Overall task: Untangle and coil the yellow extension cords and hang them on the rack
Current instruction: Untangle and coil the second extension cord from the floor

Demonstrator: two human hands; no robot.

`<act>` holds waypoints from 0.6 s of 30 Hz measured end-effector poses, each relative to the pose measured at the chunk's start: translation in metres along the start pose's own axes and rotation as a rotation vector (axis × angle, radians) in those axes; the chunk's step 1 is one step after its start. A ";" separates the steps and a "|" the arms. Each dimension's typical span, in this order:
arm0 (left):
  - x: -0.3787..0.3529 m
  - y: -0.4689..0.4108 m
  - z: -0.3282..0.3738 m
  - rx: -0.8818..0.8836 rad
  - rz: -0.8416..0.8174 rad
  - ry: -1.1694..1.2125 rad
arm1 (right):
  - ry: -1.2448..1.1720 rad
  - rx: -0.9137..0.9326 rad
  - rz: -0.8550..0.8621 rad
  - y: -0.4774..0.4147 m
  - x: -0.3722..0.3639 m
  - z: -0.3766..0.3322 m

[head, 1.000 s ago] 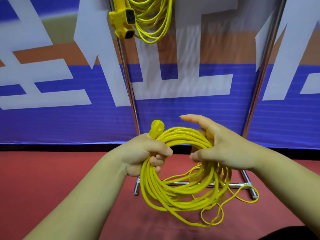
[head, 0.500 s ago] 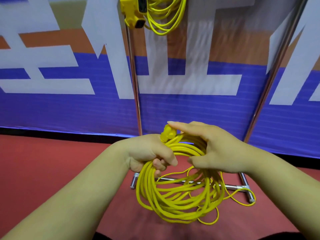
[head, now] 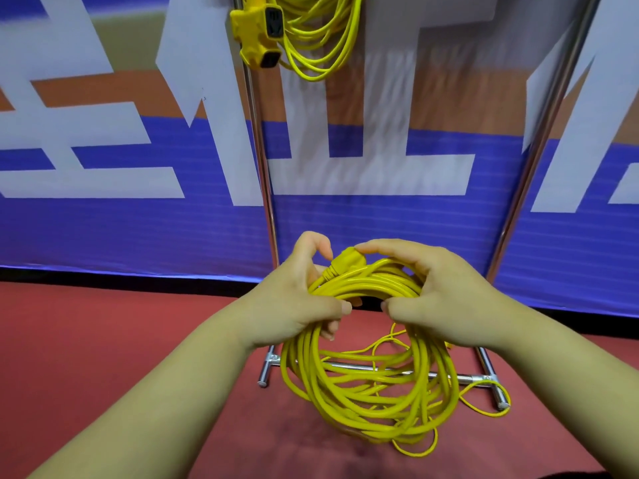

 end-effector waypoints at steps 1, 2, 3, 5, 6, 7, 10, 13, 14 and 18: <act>0.000 0.000 0.001 -0.010 0.008 -0.019 | -0.006 0.001 -0.005 0.000 0.000 -0.001; 0.000 0.000 0.003 -0.015 0.007 -0.032 | -0.016 0.003 -0.018 0.001 0.000 -0.001; -0.001 0.000 0.004 -0.019 -0.003 -0.034 | -0.025 0.008 -0.034 0.002 0.000 -0.002; -0.005 0.000 0.007 -0.022 -0.043 0.005 | -0.025 0.016 -0.057 0.006 0.002 -0.004; -0.007 0.001 0.008 -0.019 -0.067 0.036 | -0.019 0.015 -0.062 0.007 0.003 -0.005; -0.009 0.001 0.008 -0.015 -0.090 0.067 | -0.016 0.012 -0.071 0.007 0.004 -0.005; -0.014 0.000 0.007 0.010 -0.144 0.143 | -0.015 0.008 -0.126 0.007 0.003 -0.005; -0.016 -0.001 0.003 0.035 -0.179 0.185 | -0.005 0.007 -0.149 0.007 0.004 -0.006; -0.016 -0.001 0.003 0.039 -0.185 0.191 | -0.008 0.005 -0.150 0.007 0.003 -0.006; -0.015 0.000 -0.006 0.064 -0.180 0.199 | -0.114 -0.044 -0.109 0.003 -0.005 0.003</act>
Point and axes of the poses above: each hand's wrist, its own y-axis away from the middle knuckle, its own x-axis out of the back of the hand, z = x × y, the point moved 6 cm from there along -y, towards the middle knuckle, and after that the axes turned 7 degrees about -x, right-handed, at the moved point
